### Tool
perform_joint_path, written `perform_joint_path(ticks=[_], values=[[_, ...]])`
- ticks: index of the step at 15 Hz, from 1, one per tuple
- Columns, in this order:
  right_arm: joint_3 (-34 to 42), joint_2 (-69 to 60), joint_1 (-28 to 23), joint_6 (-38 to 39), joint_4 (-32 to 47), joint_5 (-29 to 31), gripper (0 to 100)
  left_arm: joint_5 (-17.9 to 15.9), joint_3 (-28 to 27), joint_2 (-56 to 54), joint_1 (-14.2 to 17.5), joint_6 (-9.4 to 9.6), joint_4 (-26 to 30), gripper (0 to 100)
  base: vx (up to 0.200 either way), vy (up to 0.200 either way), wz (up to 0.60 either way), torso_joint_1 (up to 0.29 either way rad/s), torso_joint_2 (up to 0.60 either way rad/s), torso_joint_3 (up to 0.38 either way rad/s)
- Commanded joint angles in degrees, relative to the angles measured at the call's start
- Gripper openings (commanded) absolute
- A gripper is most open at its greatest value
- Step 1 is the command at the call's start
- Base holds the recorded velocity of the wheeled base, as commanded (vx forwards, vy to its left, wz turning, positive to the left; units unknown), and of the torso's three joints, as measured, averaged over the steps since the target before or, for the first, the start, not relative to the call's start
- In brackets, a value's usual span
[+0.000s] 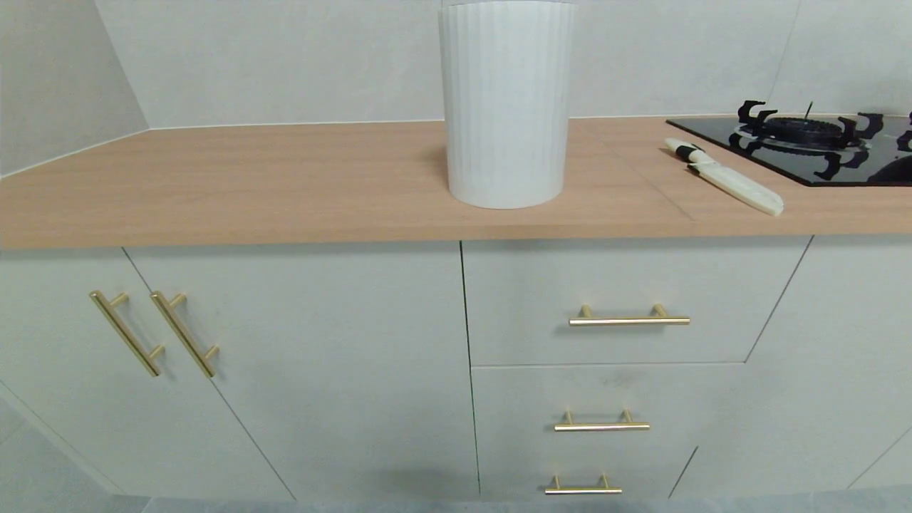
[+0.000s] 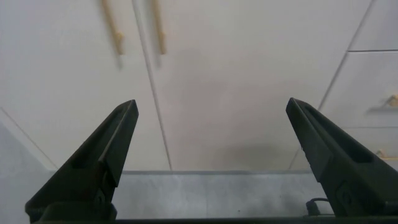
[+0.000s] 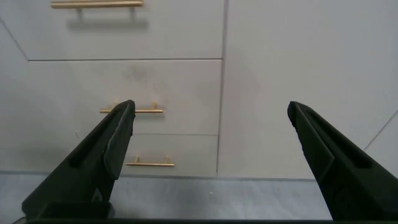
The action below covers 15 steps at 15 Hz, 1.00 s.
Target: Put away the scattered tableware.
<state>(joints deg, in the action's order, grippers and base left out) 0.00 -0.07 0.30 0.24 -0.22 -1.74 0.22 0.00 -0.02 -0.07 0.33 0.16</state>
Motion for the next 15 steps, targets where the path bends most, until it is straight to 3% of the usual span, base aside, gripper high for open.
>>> perform_joint_path(ticks=[1,4,11,15], values=[[0.00,0.07,0.05,0.02,-0.04,-0.10,100,0.04,0.00,0.02,0.07,0.02,0.02,100,0.000,0.000,0.00,0.000,0.00,0.000],[0.00,0.07,0.05,0.02,-0.04,-0.01,100,0.04,0.00,0.02,0.07,0.02,0.02,100,0.000,0.000,0.00,0.000,0.00,0.000],[0.00,0.07,0.05,-0.07,-0.04,-0.10,100,0.04,0.00,0.02,0.07,0.02,0.02,100,0.200,0.000,0.00,0.001,0.00,-0.002],[0.00,0.07,0.05,-0.07,-0.04,-0.01,100,0.04,0.00,0.02,0.07,0.02,0.02,100,0.000,0.000,0.00,0.000,0.00,0.000]])
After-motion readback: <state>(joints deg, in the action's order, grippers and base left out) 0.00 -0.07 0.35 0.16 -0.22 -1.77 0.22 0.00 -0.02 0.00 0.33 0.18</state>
